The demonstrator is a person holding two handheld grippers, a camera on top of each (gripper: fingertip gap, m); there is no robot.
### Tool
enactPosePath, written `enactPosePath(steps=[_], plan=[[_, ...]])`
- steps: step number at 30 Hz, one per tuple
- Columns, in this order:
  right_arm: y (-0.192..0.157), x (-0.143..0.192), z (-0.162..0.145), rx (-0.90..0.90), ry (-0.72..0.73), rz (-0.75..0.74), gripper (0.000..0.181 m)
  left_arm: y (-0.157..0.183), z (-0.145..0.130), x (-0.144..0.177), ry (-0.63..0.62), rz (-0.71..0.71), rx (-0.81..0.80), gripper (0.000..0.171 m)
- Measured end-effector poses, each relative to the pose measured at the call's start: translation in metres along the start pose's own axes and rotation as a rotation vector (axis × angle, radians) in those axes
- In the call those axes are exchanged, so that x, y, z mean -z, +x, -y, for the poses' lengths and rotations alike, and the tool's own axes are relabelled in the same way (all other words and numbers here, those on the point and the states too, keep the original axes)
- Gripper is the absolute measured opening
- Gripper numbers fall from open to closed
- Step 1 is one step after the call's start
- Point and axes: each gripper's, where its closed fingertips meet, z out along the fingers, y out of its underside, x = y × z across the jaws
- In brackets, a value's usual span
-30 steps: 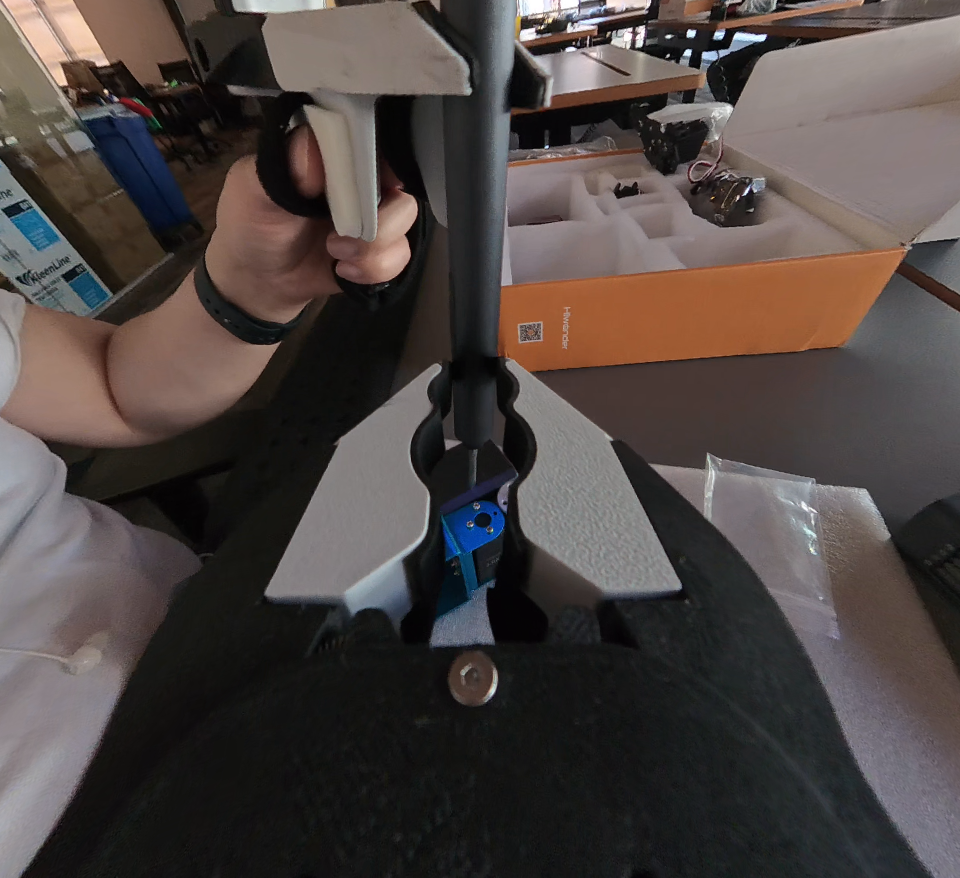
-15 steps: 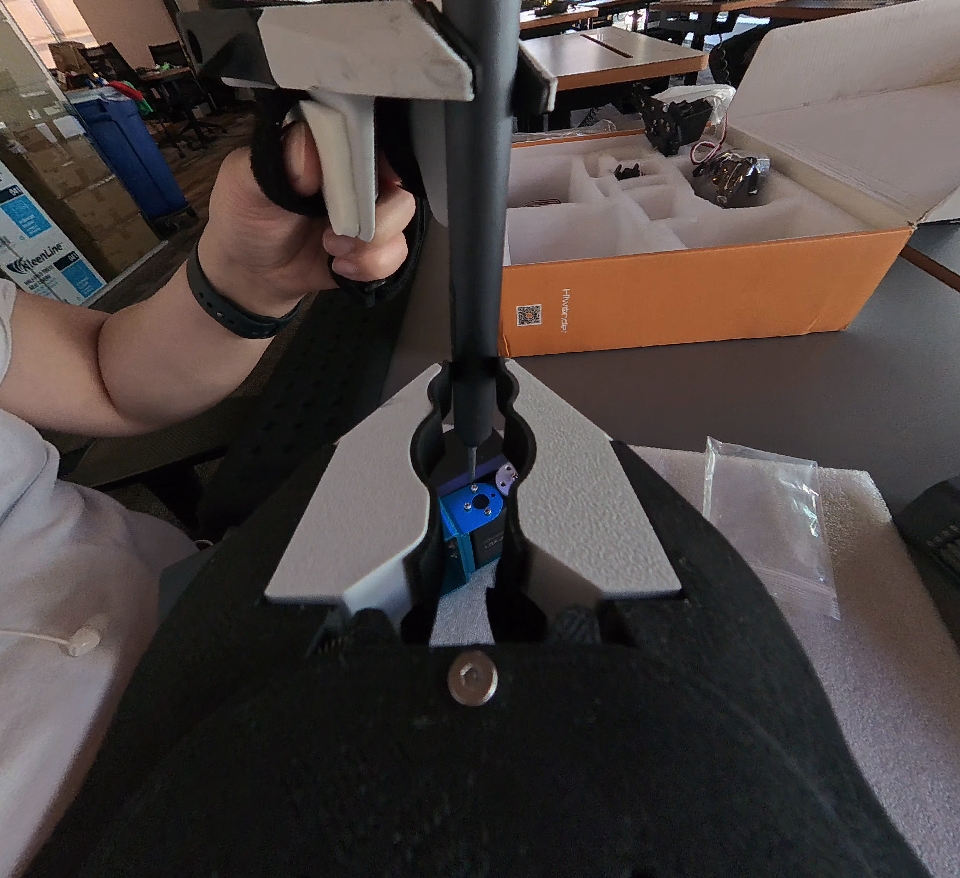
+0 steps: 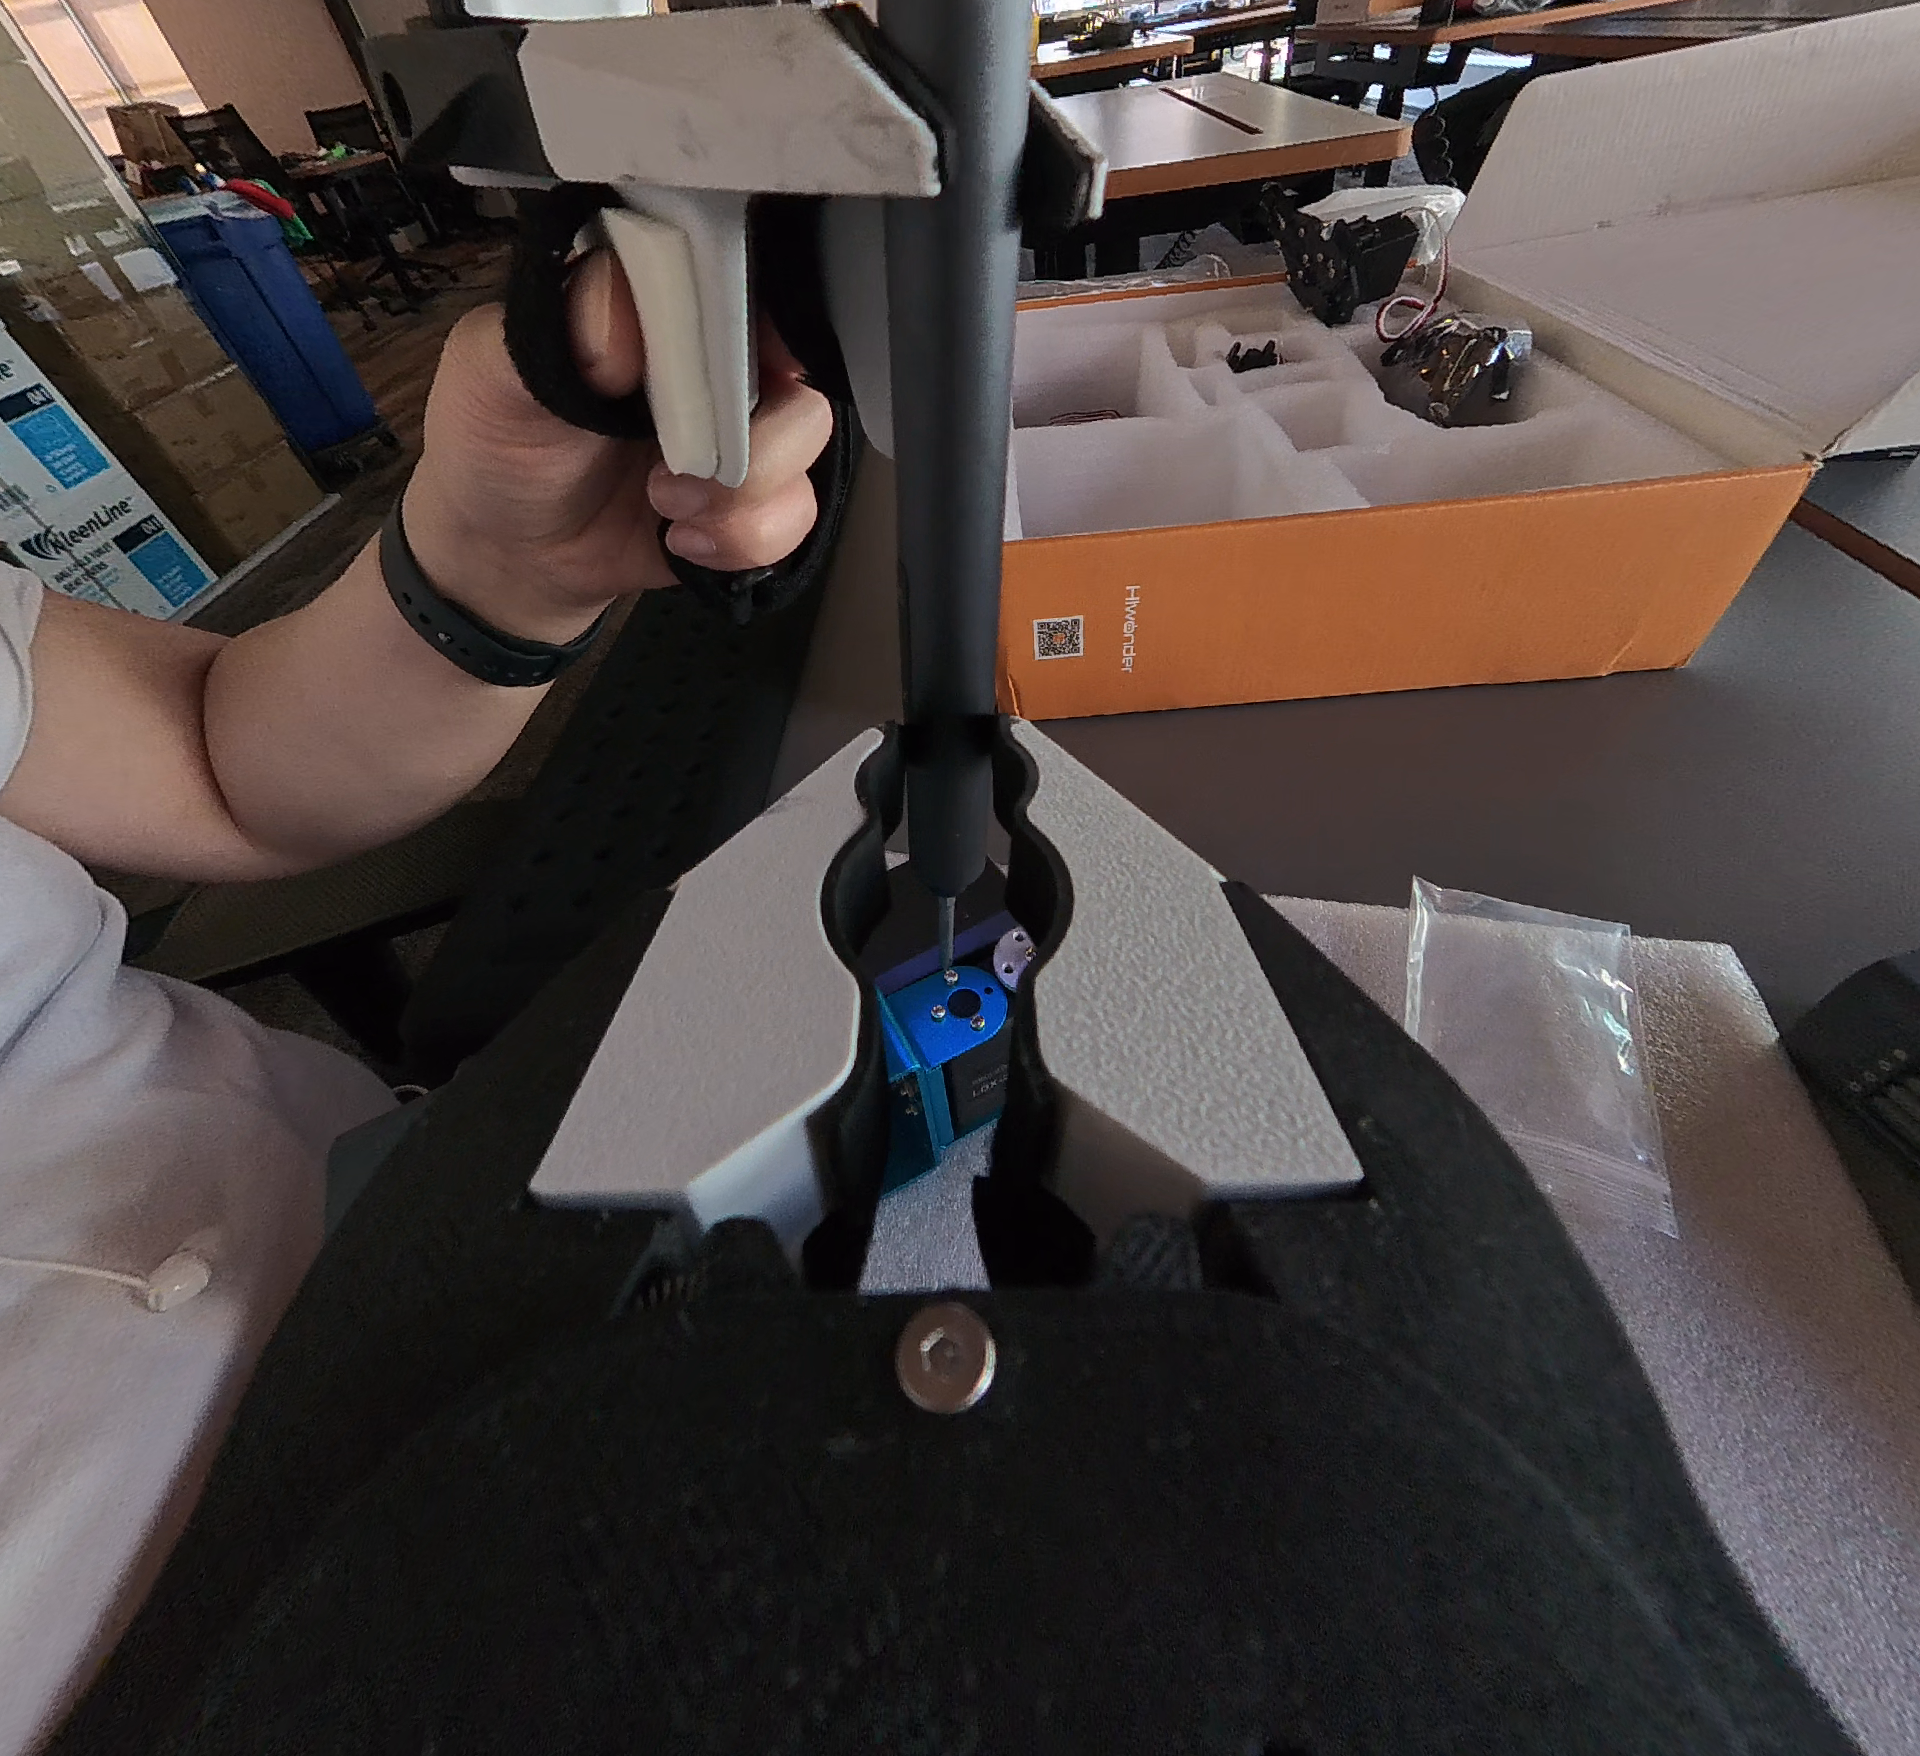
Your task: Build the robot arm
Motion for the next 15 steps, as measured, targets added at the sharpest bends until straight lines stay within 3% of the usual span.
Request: enactPosePath(steps=[15], plan=[[0.0009, 0.0018, -0.0016, -0.015, -0.002, 0.012, 0.016, 0.002, -0.001, -0.0027, 0.001, -0.009, 0.002, 0.016]])
